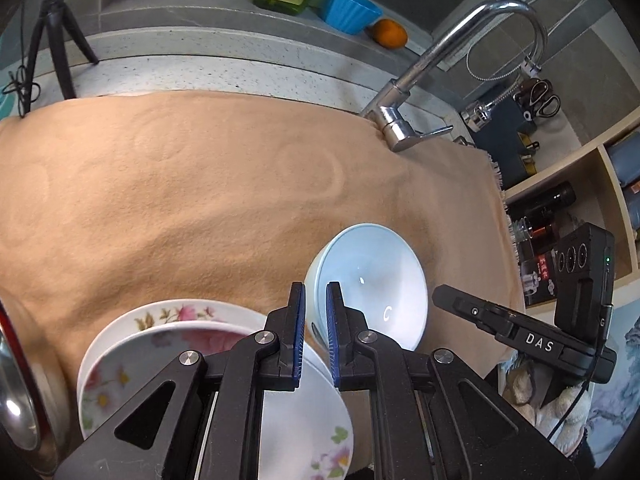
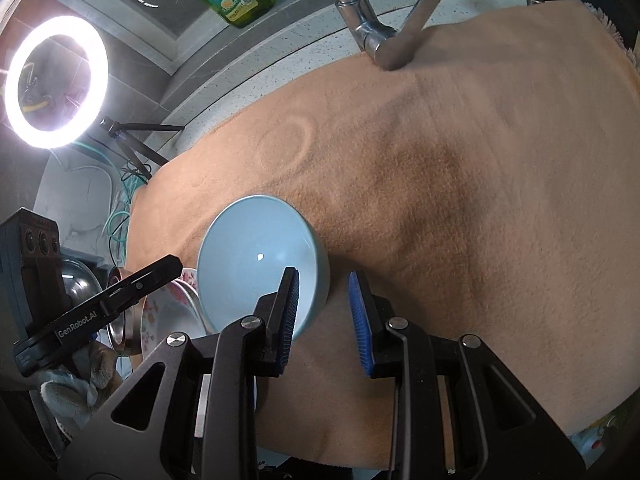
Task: Organize plates and bowls
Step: 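Grasp the rim of the pale blue bowl with the right gripper, then lift the pale blue bowl and carry it over the steel bowl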
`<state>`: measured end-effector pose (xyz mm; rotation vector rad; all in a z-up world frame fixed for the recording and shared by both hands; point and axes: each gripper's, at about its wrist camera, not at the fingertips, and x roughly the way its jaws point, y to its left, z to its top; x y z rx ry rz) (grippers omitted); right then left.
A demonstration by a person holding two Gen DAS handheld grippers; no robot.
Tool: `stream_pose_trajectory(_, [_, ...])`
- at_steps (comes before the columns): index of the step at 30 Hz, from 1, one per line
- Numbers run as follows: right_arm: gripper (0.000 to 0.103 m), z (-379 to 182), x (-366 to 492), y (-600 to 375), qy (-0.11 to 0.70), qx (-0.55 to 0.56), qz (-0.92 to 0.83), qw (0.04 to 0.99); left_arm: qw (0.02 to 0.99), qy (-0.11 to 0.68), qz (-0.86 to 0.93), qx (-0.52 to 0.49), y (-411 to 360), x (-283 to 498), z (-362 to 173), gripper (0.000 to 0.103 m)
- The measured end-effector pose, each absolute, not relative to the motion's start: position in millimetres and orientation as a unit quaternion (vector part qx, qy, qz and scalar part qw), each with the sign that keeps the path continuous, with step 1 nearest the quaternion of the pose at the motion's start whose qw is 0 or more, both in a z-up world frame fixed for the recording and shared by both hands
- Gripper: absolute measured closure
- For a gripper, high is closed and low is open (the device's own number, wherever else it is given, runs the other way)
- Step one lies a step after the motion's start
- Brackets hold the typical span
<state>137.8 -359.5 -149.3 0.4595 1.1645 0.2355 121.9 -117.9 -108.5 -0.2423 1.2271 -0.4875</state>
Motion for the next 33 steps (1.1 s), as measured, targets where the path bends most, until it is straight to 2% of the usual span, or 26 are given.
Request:
stream_pose_trajectory(15, [0.077, -164, 144, -351, 0.561, 0.218, 0.117, 0.79, 0.77, 0.585, -0.231, -0.102, -133, 130, -123, 0.094])
stream_pose_trajectory(17, [0.085, -166, 146, -350, 0.562, 0.219, 0.118, 0.788, 0.769, 0.587, -0.229, -0.103, -133, 131, -125, 0.094])
stream_pose_trajectory(21, [0.09, -168, 147, -349, 0.563, 0.225, 0.123, 0.785, 0.769, 0.588, -0.231, -0.102, -134, 131, -127, 0.095])
stream_pose_trajectory(33, [0.09, -144, 145, -345, 0.55, 0.221, 0.129, 0.795, 0.777, 0.573, -0.234, -0.116, -122, 125, -109, 0.095])
